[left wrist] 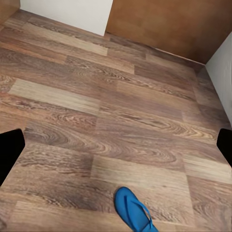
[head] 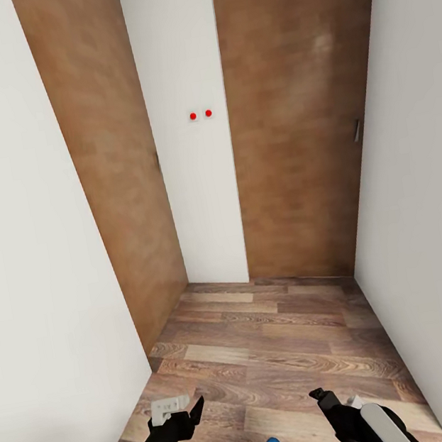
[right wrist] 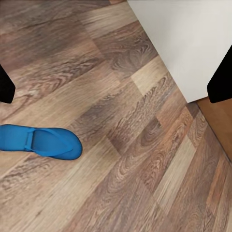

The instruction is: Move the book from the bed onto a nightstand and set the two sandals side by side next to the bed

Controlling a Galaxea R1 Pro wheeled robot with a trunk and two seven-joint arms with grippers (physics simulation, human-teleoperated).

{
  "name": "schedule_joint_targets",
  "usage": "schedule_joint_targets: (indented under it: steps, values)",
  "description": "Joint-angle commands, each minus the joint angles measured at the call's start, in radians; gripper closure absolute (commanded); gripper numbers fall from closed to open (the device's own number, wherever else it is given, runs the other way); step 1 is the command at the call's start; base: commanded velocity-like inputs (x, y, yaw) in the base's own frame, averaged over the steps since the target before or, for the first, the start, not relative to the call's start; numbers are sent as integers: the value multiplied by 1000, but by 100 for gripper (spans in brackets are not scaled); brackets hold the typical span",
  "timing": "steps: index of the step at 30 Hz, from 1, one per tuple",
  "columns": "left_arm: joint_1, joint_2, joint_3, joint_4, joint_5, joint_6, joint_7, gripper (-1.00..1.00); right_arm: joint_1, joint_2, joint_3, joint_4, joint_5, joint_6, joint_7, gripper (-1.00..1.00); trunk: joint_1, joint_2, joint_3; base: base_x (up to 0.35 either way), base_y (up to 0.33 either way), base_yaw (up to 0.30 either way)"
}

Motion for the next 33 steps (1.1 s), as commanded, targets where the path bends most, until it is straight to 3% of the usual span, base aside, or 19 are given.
schedule_joint_targets:
  steps: [1, 33]
  values:
    - [-1, -1, 3, -1, 10, 10, -6, -100, 0, 1, -4, -2, -9, 4, -8, -100, 4, -8, -4, 0, 0, 0]
    - [0, -1, 3, 0, 10, 10, -6, -100, 0, 1, -4, -2, -9, 4, -8, -100, 126, -232, -105, 0, 0, 0]
